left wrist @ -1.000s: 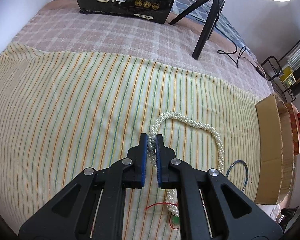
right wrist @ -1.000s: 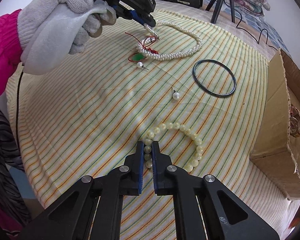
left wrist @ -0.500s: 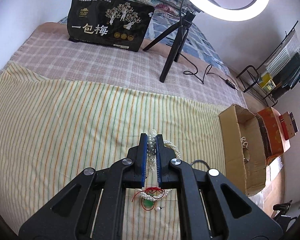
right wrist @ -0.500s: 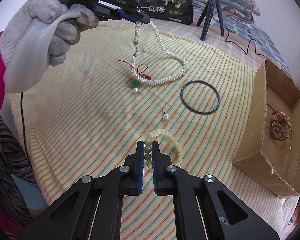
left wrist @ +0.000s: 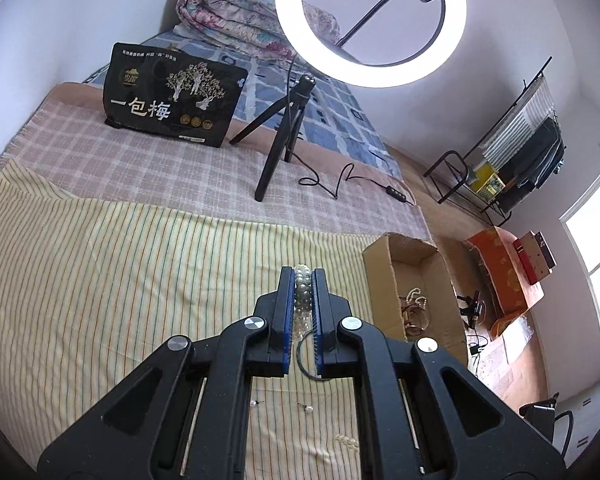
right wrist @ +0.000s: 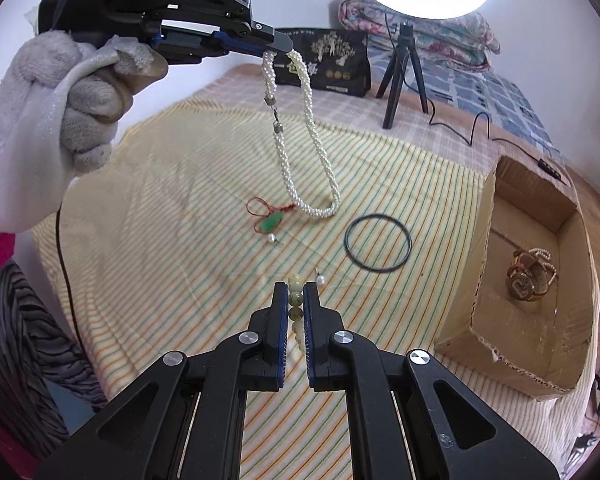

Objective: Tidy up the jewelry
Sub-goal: 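Carry necklace and bracelet over the box and open both grippers to drop them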

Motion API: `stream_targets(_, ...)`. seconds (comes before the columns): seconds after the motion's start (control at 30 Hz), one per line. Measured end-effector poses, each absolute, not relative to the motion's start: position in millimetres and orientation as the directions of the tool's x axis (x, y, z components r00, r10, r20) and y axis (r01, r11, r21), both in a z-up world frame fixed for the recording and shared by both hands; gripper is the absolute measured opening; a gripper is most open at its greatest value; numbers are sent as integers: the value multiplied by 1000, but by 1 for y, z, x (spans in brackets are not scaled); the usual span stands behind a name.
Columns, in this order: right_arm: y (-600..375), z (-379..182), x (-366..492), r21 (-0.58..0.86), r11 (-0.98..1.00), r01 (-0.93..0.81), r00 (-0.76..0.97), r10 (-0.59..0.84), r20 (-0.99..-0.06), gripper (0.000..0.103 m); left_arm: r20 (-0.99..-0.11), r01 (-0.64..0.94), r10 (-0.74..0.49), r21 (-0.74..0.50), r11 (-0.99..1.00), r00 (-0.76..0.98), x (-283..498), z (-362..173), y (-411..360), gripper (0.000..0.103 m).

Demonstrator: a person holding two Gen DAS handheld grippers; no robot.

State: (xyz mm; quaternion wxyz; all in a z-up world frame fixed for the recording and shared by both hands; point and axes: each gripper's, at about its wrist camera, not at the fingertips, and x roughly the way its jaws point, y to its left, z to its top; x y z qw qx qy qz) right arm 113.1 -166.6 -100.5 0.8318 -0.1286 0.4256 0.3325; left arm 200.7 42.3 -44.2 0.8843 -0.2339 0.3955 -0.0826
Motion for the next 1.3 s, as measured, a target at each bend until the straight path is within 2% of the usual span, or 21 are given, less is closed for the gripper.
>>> stream_targets(0.9,-239,-44,143,111,843,-526,581,452,-677,6,-547,163,-448,-490,856,707,195,34,-31,6)
stream_targets(1.3,-292,-44,161,133,899,-418,623,390,-678,6,-547,244,-502,-477,844,669,230,53,-92,6)
